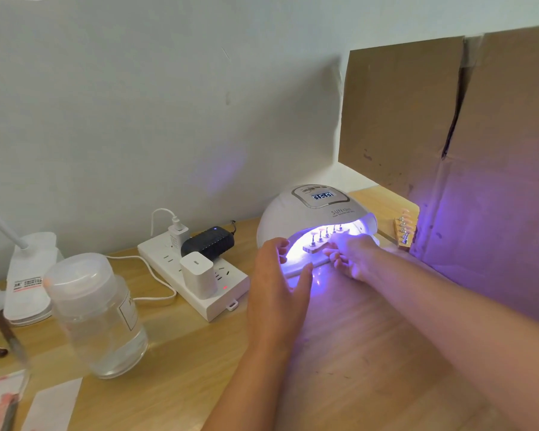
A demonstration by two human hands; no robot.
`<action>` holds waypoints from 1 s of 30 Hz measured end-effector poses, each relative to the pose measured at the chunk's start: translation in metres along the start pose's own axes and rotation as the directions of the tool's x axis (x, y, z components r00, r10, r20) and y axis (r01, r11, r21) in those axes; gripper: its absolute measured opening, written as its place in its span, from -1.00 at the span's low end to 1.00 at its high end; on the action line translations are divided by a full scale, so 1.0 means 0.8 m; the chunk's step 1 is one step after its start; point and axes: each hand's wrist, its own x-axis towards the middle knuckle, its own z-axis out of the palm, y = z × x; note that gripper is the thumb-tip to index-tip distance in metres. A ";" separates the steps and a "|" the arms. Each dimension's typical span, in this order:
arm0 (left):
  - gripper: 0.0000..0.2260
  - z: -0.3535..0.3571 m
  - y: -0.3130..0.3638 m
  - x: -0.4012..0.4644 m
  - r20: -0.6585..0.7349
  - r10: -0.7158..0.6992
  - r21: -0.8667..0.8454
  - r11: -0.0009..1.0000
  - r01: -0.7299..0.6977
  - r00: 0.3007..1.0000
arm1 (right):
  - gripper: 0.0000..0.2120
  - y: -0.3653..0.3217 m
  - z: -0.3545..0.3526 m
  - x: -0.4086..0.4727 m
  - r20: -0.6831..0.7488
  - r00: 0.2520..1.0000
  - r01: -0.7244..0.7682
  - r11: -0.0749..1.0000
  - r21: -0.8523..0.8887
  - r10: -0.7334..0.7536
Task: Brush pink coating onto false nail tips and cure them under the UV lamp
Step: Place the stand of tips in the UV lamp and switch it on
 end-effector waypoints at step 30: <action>-0.42 0.003 -0.005 0.000 0.144 -0.144 0.050 0.989 0.138 0.979 | -0.72 -0.084 -0.028 -0.027 0.298 0.692 0.607 0.307 -0.733 -0.657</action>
